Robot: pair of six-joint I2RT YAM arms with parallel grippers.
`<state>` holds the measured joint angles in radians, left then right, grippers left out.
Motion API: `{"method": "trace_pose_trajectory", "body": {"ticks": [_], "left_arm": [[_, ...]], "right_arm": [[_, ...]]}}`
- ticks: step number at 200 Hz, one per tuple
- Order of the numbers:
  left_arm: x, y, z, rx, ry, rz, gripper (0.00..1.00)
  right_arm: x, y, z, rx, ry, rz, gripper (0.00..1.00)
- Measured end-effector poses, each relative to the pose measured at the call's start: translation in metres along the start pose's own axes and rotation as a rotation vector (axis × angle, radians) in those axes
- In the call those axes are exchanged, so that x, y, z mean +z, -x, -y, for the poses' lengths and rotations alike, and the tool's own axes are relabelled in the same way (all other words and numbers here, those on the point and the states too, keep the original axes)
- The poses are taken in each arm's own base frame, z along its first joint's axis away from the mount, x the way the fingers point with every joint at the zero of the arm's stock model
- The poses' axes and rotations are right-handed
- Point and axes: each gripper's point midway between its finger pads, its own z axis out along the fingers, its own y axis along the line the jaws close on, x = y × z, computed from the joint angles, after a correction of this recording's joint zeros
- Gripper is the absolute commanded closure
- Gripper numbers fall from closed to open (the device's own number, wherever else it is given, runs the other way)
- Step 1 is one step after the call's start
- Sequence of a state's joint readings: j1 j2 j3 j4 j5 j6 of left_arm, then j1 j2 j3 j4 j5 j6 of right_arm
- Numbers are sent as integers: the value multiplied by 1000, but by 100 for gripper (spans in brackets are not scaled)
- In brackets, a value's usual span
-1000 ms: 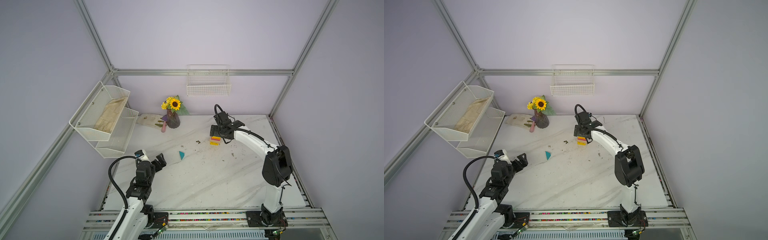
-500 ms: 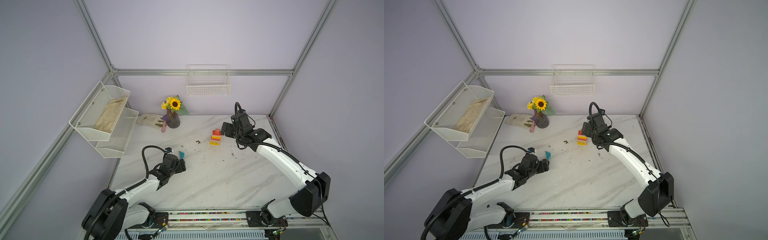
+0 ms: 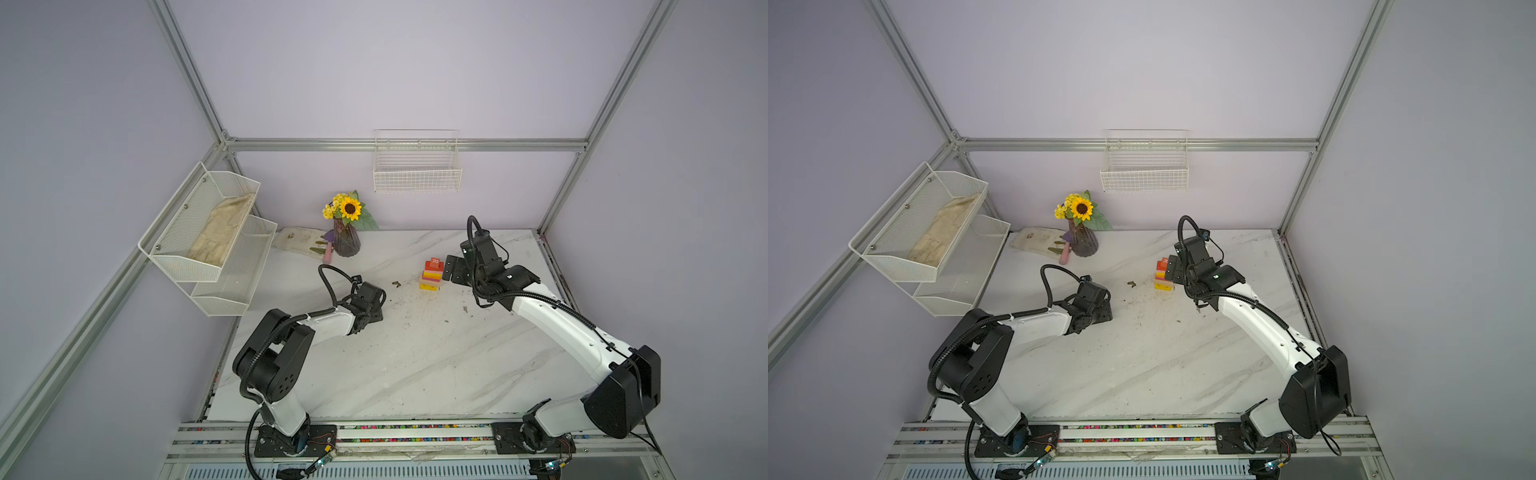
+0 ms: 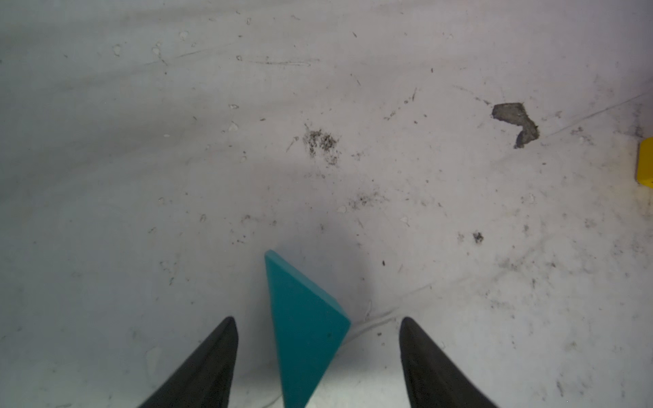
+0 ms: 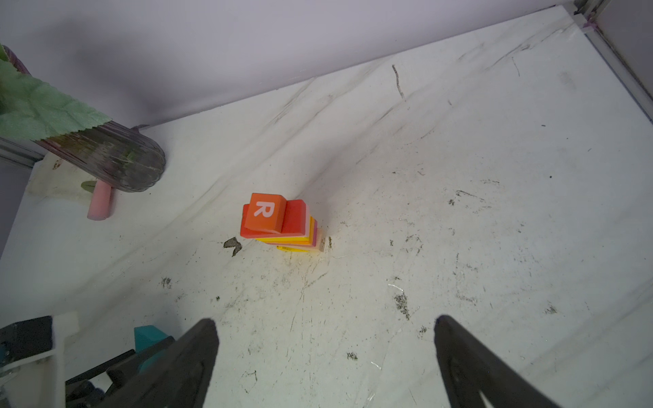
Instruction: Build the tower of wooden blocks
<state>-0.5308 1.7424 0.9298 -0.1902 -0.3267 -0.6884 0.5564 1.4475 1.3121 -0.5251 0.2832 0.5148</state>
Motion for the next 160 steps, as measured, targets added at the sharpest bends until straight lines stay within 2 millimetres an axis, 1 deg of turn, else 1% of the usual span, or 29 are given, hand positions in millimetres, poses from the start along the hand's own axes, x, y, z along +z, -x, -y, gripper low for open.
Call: {"method": "trace_pose_trajectory", "body": {"ticks": [18,38,61,86,127,142,160], "left_arm": [[3,-4,-3,7,18,-16,35],[5,-2,-2,3,31,-16,40],[8,2,1,2,39,-16,43],[9,3,1,-11,43,-17,50],[10,4,3,-24,35,-27,68],[11,5,6,-33,12,-36,71],[12,8,16,-58,-59,-52,72]], "right_arm": [[1,1,-1,1,5,3,3],[4,0,-3,2,8,1,3],[11,-5,-4,-4,3,-16,3],[16,-9,-4,-9,-3,-30,3],[17,-10,-4,-9,0,-34,3],[17,-10,-4,-9,0,-34,3],[17,-10,-4,-9,0,-34,3]]}}
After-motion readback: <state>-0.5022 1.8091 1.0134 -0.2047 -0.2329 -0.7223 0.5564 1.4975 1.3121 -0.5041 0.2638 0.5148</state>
